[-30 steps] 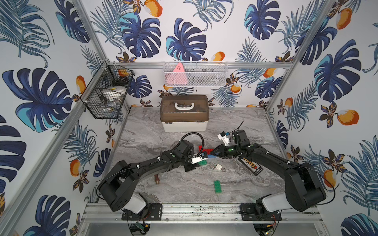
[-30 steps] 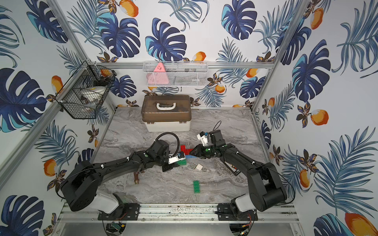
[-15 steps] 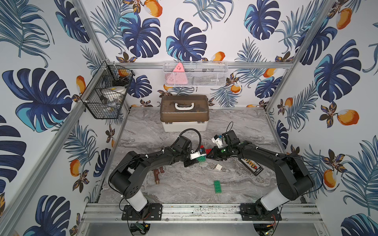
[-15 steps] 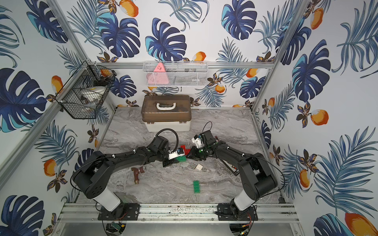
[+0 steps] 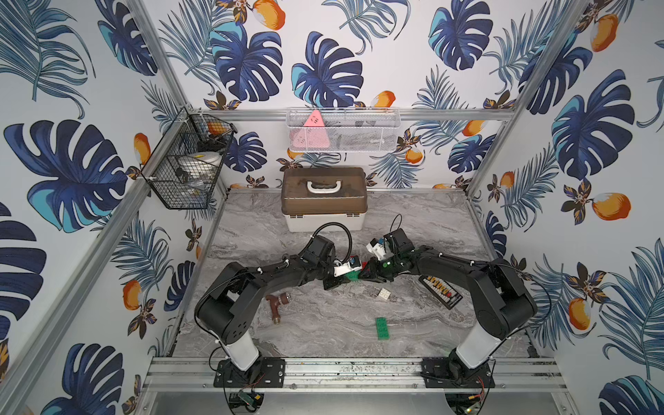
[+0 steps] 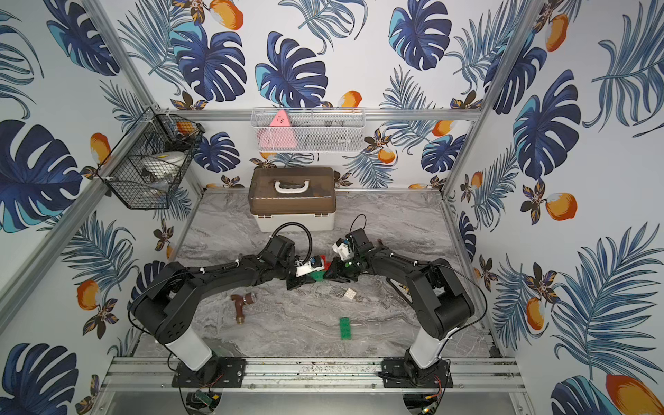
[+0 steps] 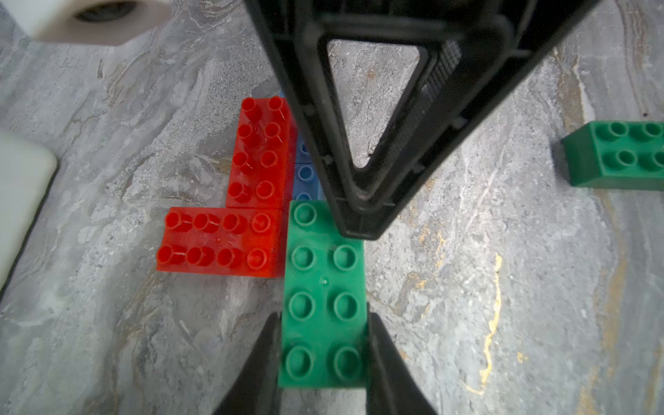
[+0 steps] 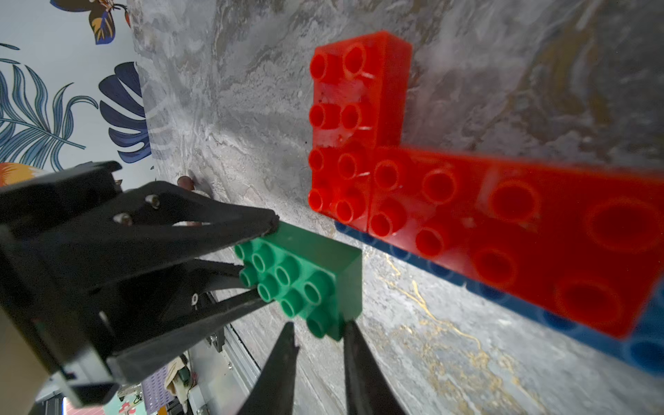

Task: Assemble a small pinwheel with lego
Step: Assemble the lego brick with the lego brick.

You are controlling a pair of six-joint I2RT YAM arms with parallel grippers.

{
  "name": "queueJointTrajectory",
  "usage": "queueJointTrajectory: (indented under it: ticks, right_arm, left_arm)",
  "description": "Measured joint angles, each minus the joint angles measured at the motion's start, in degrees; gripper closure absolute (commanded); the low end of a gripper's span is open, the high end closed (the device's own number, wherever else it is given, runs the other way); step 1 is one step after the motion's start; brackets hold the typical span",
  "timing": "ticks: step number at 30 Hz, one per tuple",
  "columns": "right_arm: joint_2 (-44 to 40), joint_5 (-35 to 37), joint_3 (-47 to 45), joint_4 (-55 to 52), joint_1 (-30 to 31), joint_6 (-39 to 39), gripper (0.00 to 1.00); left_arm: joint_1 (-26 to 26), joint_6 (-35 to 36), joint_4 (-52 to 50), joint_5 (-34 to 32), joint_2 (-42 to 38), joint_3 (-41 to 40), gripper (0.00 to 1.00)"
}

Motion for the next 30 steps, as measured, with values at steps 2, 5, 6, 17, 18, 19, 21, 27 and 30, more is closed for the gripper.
queueJointTrajectory:
  ticks: [2,5,6,17,18,19,21,27,30]
  right_arm:
    - [0.9,0.3,0.7,-0.1,0.0,0.2,0.76]
    - [1.9,0.5,1.2,-0.5,0.0,0.2,0.76]
    - [2.0,0.5,1.2,-0.5,0.0,0.2,0.76]
    - [4.2,2.4,3.0,-2.8,0.0,0.2,0.78]
    - [4.2,2.7,3.2,-3.1,0.0,0.2,0.78]
    - [4.2,2.9,3.3,-3.5,0.0,0.2,0.78]
    - [4.5,3.2,3.7,-4.1,-0.2,0.2,0.78]
    - [5.9,3.2,5.0,-5.9,-0.3,0.7,0.79]
    - [6.1,3.2,5.5,-6.4,-0.3,1.2,0.79]
  left_arm:
    - [0.1,0.3,-0.4,-0.2,0.6,0.6,1.00]
    - [0.1,0.4,-0.3,-0.6,1.0,0.6,1.00]
    - [0.1,0.5,-0.4,-0.7,1.1,0.7,1.00]
    - [-1.5,2.1,-1.0,-3.2,3.1,2.4,1.00]
    - [-1.7,2.1,-1.2,-3.5,3.3,2.7,1.00]
    - [-1.9,2.2,-1.5,-3.9,3.6,3.1,1.00]
    - [-2.4,2.4,-2.0,-4.5,4.1,3.8,1.00]
    - [-2.4,4.0,-3.4,-4.8,4.9,5.0,1.00]
    - [-1.9,5.2,-6.2,-3.9,6.0,7.1,1.00]
